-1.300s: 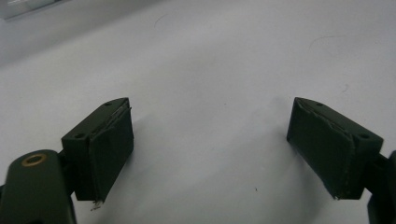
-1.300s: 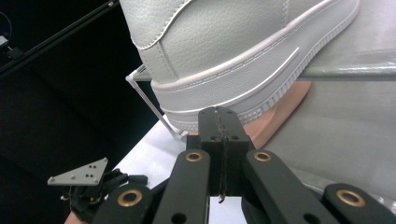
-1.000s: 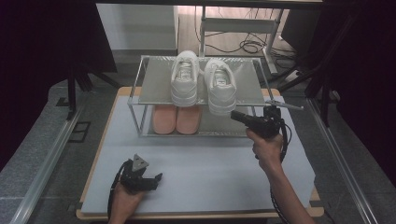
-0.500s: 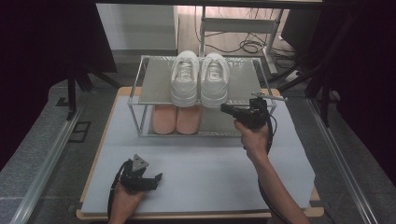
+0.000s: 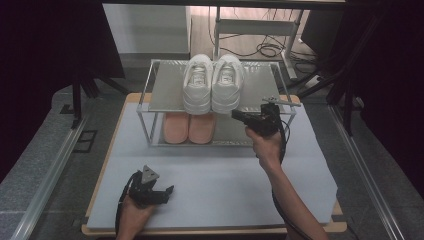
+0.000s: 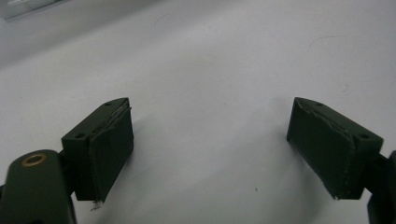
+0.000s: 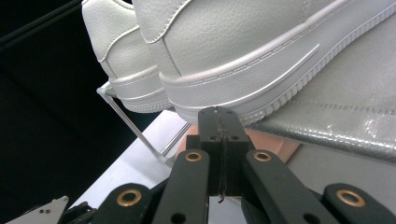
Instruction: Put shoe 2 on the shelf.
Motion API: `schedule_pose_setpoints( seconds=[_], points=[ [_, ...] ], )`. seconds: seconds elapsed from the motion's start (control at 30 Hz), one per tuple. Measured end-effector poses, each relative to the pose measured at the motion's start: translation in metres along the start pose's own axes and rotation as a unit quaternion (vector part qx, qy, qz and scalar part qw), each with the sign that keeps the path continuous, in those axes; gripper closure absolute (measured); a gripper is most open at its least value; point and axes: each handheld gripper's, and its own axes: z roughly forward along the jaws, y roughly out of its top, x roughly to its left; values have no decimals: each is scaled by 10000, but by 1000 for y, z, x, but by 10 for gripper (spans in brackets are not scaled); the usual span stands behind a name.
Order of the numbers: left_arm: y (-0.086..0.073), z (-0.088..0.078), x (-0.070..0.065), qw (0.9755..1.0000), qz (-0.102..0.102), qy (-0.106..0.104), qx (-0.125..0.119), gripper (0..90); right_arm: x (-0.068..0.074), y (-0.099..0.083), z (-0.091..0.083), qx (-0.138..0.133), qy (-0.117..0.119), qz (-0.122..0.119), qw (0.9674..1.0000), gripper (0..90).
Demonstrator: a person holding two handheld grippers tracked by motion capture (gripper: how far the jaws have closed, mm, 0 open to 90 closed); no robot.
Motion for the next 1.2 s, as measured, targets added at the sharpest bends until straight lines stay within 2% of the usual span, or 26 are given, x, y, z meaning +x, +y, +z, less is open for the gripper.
schedule_pose_setpoints(
  seconds=[0.23,0.5,0.7,0.9,1.03,1.2],
  points=[
    [0,0,0,10000,5,7,0,147,-1,0,-7,21,48,46,10000,798],
    [0,0,0,10000,-3,9,-8,147,-3,-2,-17,86,37,-56,9999,686],
    [0,0,-1,10000,-4,23,-23,147,1,-6,-20,166,-20,-223,9996,608],
    [0,0,-1,10000,-1,31,-26,147,5,-12,-29,275,-264,-639,9972,501],
    [0,0,-1,10000,0,31,-27,147,6,-18,-37,389,-481,-981,9933,440],
    [0,0,-1,10000,7,39,-31,147,6,-25,-46,511,-593,-1215,9895,404]
  ],
)
